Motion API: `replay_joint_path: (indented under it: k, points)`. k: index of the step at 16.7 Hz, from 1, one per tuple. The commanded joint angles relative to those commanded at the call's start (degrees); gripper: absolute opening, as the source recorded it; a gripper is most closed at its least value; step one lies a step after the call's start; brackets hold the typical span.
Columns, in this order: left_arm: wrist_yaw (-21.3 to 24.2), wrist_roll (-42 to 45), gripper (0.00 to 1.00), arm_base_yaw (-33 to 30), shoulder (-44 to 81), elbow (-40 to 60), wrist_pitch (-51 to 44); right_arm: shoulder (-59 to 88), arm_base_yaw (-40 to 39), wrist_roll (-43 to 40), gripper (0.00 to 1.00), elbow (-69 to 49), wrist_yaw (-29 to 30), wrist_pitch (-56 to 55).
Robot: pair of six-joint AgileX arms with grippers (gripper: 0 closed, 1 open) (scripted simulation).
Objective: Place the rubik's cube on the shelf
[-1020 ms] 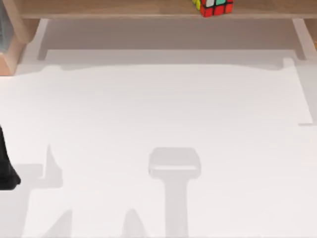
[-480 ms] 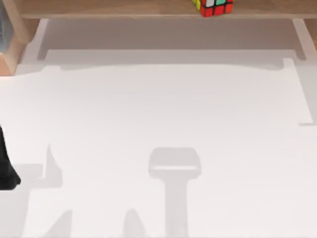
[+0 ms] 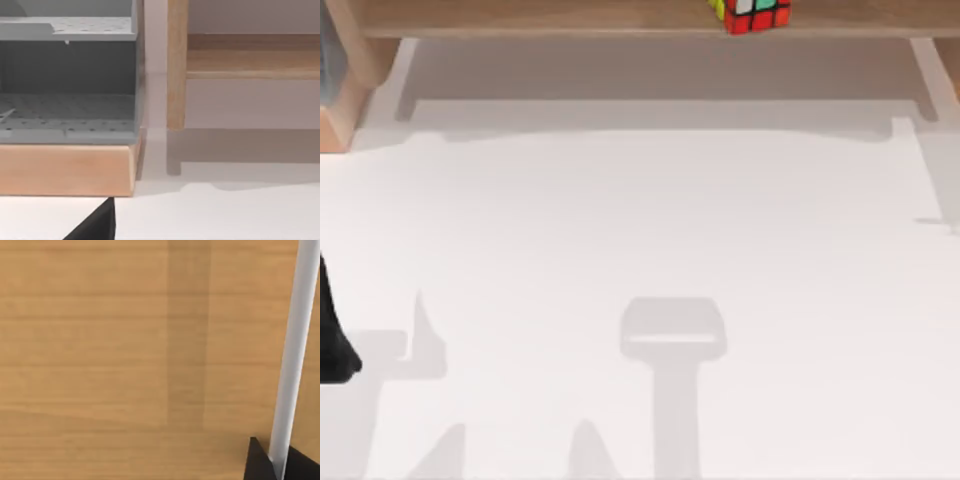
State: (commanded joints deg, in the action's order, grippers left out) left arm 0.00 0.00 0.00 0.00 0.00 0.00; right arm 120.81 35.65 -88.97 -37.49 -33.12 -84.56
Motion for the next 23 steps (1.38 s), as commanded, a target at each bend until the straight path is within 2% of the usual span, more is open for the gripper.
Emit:
replay_joint_path:
  k: [3,9,16,23]
  points:
    - [0.0,0.0,1.0,0.0,0.0,0.0,0.0,1.91,-2.56,-0.01,0.0,-4.13,2.18,3.1]
    - [0.0,0.0,1.0,0.0,0.0,0.0,0.0,2.76,-2.58,0.15,0.0,-5.16,2.92,4.25]
    - [0.0,0.0,1.0,0.0,0.0,0.0,0.0,7.85,-7.08,0.05,0.0,-18.19,7.19,11.48]
    - [0.0,0.0,1.0,0.0,0.0,0.0,0.0,9.51,-7.24,0.09,0.0,-20.55,7.98,13.27]
